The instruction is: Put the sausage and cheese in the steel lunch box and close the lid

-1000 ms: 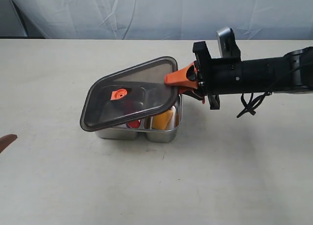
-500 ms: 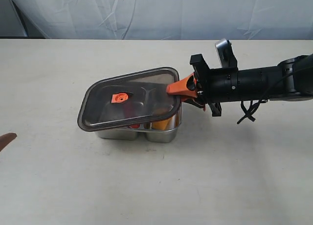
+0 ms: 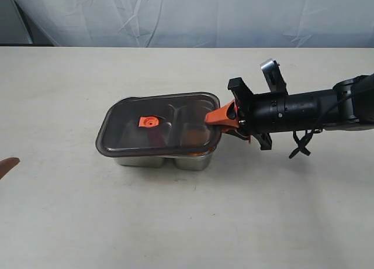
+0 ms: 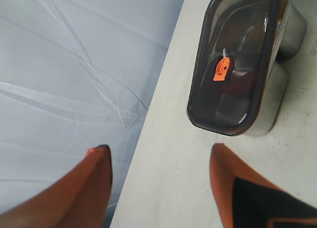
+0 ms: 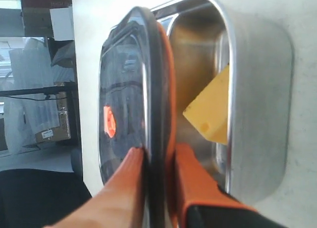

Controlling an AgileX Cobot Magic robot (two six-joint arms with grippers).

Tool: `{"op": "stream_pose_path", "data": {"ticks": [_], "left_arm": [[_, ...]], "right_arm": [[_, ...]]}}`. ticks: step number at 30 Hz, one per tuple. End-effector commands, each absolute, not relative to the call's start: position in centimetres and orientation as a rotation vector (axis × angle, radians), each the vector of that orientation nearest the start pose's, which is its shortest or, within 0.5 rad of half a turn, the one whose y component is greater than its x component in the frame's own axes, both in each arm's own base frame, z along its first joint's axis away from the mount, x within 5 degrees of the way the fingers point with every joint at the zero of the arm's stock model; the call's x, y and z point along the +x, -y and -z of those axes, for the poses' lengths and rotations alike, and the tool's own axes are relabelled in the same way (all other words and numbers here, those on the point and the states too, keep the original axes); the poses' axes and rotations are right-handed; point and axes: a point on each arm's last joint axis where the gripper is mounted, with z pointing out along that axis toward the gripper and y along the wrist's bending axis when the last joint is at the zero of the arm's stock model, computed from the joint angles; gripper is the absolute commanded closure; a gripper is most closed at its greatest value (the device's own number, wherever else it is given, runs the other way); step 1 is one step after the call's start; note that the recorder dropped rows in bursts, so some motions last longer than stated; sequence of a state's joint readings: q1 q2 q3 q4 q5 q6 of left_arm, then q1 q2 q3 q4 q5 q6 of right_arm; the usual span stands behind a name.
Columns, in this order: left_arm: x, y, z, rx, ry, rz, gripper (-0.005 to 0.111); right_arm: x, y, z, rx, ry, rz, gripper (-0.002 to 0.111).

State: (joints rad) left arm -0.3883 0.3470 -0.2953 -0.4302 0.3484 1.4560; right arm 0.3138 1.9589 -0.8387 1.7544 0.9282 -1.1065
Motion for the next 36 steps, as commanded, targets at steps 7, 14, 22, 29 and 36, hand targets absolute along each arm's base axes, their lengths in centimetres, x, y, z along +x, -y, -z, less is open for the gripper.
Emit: {"op": "stream_pose_path", "data": {"ticks": [7,14,22,29,36], "left_arm": [[7.2,4.4,-26.2,1.281,-1.33,-0.321,0.051],[7.2,4.4,-26.2,1.281,-1.33,-0.321,0.051],[7.2,4.4,-26.2,1.281,-1.33,-0.321,0.051],[7.2,4.4,-26.2,1.281,-1.33,-0.321,0.051],[6.9,4.3,-26.4,1.268,-1.314,-0.327,0.051]], "right_arm": [[28.4,-18.4,-10.9,0.024,-2.644,-1.244,0.109],[28.4,-18.3,-10.5,0.008,-2.666,-1.155,0.109],[27.9,-18.2,-10.2,-0.123,-2.696,-1.122,0.109],[27.9,-18.2,-10.2,-0.119,-2.699,-1.12,0.109],[27.9,-18.1,-10.2,-0.125,-2.702,-1.1,0.089]]}}
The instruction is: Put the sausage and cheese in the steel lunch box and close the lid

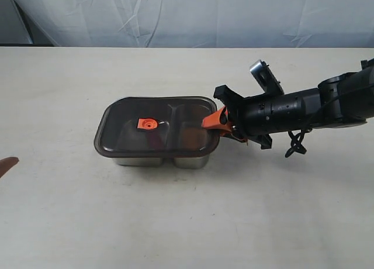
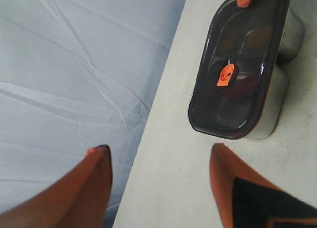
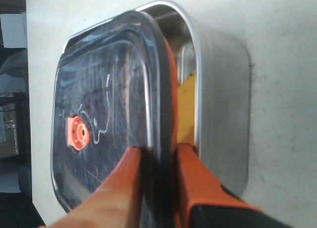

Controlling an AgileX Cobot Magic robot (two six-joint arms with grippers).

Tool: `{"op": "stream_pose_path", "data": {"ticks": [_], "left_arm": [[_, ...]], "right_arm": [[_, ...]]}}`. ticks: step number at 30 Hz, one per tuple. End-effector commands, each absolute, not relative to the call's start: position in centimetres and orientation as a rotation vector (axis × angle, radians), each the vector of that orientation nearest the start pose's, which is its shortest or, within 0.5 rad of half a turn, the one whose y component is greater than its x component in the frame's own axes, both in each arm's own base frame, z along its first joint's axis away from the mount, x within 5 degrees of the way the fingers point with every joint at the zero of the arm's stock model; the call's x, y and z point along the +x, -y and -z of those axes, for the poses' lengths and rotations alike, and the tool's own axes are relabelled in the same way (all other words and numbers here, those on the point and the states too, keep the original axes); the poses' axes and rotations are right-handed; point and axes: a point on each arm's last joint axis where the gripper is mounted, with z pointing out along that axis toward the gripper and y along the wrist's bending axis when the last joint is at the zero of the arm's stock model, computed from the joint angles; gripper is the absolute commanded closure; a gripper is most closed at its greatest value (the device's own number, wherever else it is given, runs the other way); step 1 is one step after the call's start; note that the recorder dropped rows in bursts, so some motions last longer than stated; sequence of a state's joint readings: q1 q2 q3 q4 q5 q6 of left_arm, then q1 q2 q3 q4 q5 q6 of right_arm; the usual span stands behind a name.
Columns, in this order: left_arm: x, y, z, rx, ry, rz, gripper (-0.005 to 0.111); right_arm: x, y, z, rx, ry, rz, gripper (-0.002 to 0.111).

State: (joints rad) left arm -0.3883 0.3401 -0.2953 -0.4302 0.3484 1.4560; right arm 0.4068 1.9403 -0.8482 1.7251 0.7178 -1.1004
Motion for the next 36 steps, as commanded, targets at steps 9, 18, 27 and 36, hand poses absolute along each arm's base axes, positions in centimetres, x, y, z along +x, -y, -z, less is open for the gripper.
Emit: {"op": "stream_pose_path", "data": {"ticks": [9,18,27,36], "left_arm": [[6.9,4.2,-26.4,1.249,-1.324,-0.312,0.051],[6.9,4.2,-26.5,1.247,-1.323,-0.312,0.051],[6.9,4.2,-26.5,1.247,-1.323,-0.312,0.051],[6.8,4.2,-26.4,1.25,-1.324,-0.311,0.051]], "right_arm": [[27.9,-17.9,-10.9,-0.186,-2.686,-1.053,0.054],[27.7,-17.6,-12.3,-0.256,-2.673,-0.999,0.054],[27.6,-17.7,-13.3,-0.263,-2.649,-1.018,0.054],[27.4,-17.6,-13.6,-0.34,-2.648,-1.003,0.054]]}}
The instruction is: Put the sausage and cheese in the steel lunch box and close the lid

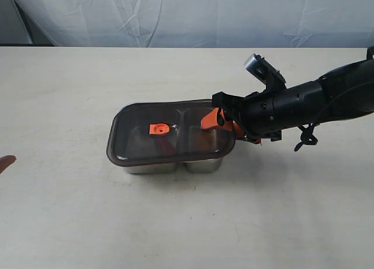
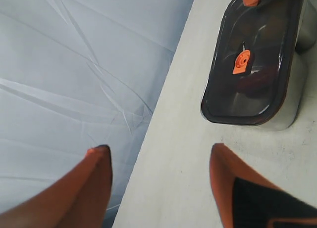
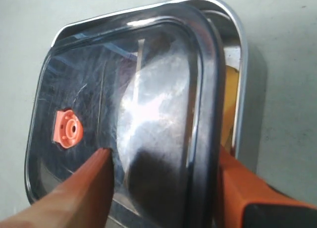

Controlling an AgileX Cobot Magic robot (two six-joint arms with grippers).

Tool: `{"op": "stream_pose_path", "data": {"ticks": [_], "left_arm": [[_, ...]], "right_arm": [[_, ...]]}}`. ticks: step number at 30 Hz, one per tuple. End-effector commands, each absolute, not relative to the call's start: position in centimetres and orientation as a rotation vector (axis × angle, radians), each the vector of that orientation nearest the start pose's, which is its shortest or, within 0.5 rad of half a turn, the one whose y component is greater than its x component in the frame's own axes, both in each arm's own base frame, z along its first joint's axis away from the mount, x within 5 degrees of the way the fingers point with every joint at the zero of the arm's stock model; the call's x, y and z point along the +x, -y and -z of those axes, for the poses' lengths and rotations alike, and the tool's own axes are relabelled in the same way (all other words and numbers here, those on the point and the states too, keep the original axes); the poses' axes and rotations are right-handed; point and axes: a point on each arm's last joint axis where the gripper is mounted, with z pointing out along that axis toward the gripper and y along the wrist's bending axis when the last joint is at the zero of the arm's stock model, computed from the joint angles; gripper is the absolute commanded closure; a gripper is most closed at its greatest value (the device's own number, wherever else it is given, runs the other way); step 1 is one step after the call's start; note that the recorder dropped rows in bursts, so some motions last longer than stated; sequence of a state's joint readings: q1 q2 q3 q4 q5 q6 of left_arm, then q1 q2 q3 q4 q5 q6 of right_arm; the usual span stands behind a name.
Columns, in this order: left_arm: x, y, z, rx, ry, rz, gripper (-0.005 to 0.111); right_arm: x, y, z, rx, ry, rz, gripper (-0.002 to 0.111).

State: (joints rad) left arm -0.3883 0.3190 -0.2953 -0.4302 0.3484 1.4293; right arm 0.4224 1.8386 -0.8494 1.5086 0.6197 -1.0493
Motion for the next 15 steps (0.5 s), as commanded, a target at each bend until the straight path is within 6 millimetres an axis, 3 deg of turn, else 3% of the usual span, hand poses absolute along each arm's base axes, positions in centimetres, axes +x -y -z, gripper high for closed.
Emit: {"op": "stream_pose_path", "data": {"ticks": [1,8,15], "left_arm": [[6.8,4.2,-26.4,1.25,-1.324,-0.311,0.051],[6.8,4.2,-26.4,1.25,-1.324,-0.311,0.051],[6.9,4.2,-26.4,1.246,-1.326,-0.308,0.051]], "right_arm": [[27.3,-17.5,-13.8,-0.356,-2.642,-0.991,0.054],[27.2,-17.4,-15.3,-0.387,-2.598,-0.974,0.054],[26.8,-17.0,-15.2,-0.463,-2.641,-0.911,0.054]]}}
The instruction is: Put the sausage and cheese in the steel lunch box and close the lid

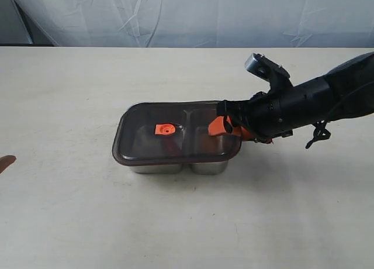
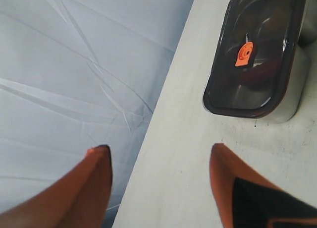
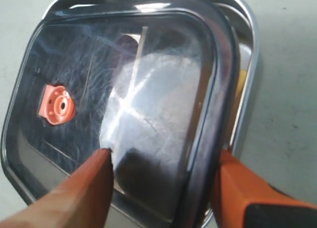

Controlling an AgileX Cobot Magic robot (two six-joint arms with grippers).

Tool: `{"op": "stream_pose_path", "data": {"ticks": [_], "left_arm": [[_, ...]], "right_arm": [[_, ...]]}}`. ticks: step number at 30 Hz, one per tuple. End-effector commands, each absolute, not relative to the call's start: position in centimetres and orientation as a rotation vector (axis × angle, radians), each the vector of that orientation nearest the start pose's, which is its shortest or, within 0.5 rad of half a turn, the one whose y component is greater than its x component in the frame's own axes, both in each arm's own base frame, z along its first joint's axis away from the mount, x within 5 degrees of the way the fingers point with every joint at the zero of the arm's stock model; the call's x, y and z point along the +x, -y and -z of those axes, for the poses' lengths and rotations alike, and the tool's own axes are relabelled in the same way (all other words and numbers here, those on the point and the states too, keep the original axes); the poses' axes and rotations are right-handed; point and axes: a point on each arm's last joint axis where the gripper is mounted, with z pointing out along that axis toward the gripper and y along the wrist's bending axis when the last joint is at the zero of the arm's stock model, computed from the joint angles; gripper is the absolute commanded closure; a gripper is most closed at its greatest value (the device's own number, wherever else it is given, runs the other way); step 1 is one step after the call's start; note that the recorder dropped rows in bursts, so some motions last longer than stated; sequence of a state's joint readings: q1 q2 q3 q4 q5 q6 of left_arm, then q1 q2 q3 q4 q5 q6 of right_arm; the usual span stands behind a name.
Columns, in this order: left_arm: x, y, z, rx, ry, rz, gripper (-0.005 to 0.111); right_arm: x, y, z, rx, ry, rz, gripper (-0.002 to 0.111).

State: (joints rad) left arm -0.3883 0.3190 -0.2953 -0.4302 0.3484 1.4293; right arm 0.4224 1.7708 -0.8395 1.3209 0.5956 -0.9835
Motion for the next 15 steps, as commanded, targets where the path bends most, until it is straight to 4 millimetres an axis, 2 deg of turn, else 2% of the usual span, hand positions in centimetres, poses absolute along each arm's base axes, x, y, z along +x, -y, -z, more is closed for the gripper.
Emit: {"op": "stream_pose_path", "data": {"ticks": [1,15], "left_arm": [[6.9,4.2,-26.4,1.246,-1.326,-0.308,0.051],[6.9,4.2,-26.4,1.246,-1.326,-0.308,0.051]], "right_arm": [[26.7,-16.9,-15.2,-0.47,-2.647,-0.903,0.054],[26.4,-16.7,-17.2,-0.534,-2.578,-0.878,0.054]]}}
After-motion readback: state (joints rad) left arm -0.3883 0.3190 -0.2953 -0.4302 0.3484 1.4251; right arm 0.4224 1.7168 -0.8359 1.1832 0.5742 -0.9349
